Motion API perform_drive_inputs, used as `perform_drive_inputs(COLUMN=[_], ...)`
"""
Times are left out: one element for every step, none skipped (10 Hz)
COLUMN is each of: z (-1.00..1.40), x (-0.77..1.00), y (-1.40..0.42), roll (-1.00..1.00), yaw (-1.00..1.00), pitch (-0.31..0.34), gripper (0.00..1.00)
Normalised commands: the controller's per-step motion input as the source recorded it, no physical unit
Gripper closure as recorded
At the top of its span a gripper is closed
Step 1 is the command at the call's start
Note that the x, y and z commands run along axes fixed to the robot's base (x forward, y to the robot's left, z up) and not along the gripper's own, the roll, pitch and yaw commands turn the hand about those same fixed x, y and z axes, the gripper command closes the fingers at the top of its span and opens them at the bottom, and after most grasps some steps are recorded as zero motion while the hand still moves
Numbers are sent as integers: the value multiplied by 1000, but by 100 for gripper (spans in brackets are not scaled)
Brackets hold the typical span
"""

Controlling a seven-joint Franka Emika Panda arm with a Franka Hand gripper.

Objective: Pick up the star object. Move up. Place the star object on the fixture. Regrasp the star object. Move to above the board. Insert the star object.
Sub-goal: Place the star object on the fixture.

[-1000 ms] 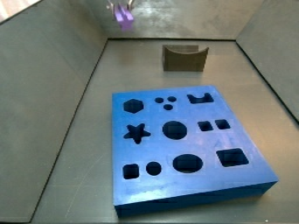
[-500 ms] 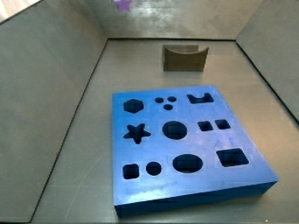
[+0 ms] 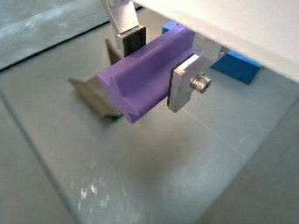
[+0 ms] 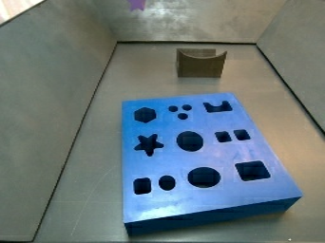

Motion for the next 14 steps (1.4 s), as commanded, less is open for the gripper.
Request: perform_drive_inputs(z=[15,13,10,9,11,10,13,13,7,5,-45,-45,-30,-21], x=[1000,1000,1000,1000,1000,1000,1000,1000,1000,1000,1000,1000,1000,1000], y=[-369,-322,-277,-238,-201,-166,-137,-116,-79,-60,317,340,277,228], roll=[4,-5,-12,-14,-16,-16,-15,-14,-10,-8,-1000,-1000,-1000,-1000], yaw=[-183,-102,-32,-1,15,25,27,28,32,31,82,75,45,38], pitch=[69,81,99,111,122,135,145,149,146,144,111,115,129,138], gripper=[100,100,100,100,100,100,100,100,100,100,100,100,100,100])
